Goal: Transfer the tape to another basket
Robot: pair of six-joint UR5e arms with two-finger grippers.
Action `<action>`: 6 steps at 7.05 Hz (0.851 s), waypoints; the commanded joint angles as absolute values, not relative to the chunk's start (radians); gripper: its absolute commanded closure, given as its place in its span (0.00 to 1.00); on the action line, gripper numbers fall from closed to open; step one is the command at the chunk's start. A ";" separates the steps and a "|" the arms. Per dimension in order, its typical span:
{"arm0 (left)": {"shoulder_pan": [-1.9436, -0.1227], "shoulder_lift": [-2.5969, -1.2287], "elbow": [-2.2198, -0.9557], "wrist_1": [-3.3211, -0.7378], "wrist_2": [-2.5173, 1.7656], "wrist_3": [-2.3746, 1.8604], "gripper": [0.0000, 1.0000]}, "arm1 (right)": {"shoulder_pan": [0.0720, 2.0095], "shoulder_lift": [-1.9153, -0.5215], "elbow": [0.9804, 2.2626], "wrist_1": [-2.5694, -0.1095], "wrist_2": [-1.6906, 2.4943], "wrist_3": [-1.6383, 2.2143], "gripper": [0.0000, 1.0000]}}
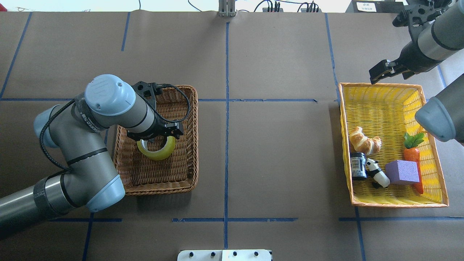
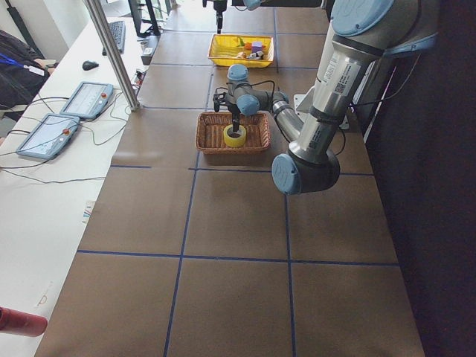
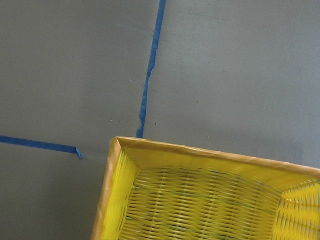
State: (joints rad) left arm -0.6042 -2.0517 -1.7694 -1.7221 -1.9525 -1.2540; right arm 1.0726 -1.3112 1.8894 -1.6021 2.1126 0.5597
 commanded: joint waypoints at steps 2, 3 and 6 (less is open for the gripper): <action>-0.812 -1.989 -1.879 -1.545 -2.136 -0.934 0.00 | 1.199 -1.444 1.884 -1.598 2.235 0.312 0.00; -0.892 -1.935 -1.884 -1.546 -2.198 -0.816 0.00 | 1.265 -1.504 1.882 -1.595 2.297 0.222 0.00; -1.189 -1.701 -1.864 -1.551 -2.380 -0.391 0.00 | 1.507 -1.629 1.739 -1.594 2.436 -0.146 0.00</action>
State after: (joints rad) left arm -1.0585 -1.8049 -1.8758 -1.5499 -2.2998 -0.5728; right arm 1.4123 -1.5963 1.8092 -1.5945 2.3975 0.0081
